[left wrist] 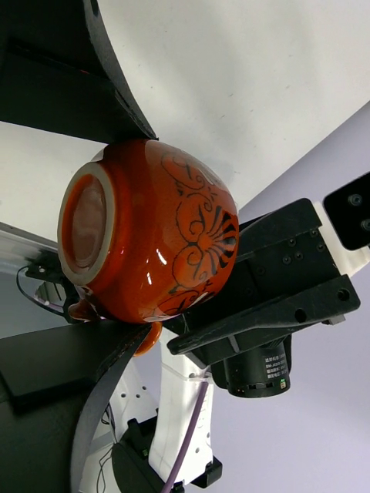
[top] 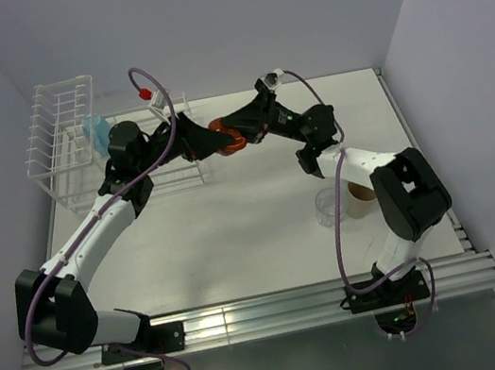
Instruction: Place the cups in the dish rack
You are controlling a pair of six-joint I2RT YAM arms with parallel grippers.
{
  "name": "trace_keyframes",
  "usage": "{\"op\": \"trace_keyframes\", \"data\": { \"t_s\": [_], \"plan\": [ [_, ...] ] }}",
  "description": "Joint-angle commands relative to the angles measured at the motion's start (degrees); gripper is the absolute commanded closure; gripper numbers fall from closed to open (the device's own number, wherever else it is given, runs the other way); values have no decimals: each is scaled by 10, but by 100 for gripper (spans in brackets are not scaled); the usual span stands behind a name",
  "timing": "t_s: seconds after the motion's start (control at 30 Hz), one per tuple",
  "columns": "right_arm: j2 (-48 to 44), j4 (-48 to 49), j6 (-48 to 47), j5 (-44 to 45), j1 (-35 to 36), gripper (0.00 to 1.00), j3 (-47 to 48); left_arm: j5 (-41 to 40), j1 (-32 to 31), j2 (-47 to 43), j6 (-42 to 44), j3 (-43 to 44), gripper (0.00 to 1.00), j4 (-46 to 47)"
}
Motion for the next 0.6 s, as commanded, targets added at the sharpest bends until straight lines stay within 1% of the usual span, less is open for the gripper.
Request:
{"op": "trace_keyframes", "data": {
  "t_s": [0.0, 0.13, 0.37, 0.53, 0.57],
  "plan": [
    [-56, 89, -47, 15, 4, 64, -1, -3, -3, -17, 9, 16, 100, -14],
    [-87, 32, -97, 18, -1, 62, -15, -4, 9, -21, 4, 15, 100, -18],
    [-129, -112, -194, 36, -9, 60, -27, 1, 34, -26, -5, 8, 100, -15],
    [-155, -191, -257, 58, -12, 59, -29, 6, 49, -28, -8, 6, 100, -19],
    [-158, -224, -267, 64, -12, 59, -28, 5, 50, -28, -8, 7, 100, -21]
  ]
}}
